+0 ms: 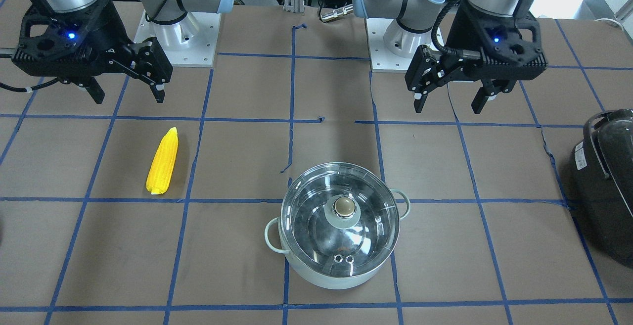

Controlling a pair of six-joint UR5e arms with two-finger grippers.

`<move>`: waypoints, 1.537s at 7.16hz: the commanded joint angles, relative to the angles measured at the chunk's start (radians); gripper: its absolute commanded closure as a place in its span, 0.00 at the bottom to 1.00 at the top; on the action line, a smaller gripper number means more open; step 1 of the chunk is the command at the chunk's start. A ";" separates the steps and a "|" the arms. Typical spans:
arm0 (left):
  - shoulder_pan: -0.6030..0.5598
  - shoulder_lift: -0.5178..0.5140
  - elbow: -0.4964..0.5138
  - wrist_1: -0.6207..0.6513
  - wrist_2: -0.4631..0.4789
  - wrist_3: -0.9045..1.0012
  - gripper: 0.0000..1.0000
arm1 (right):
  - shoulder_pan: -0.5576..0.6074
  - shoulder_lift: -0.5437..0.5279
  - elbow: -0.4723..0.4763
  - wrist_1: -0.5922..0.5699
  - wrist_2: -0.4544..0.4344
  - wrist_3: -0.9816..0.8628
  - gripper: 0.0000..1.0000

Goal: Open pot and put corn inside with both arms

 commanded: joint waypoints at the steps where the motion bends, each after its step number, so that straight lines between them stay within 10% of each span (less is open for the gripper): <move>1: -0.102 -0.123 0.013 0.153 0.000 0.005 0.00 | 0.001 -0.001 0.000 0.000 0.001 0.001 0.00; 11: -0.196 -0.353 0.036 0.300 0.014 -0.188 0.00 | 0.002 0.002 -0.002 -0.003 0.004 0.004 0.00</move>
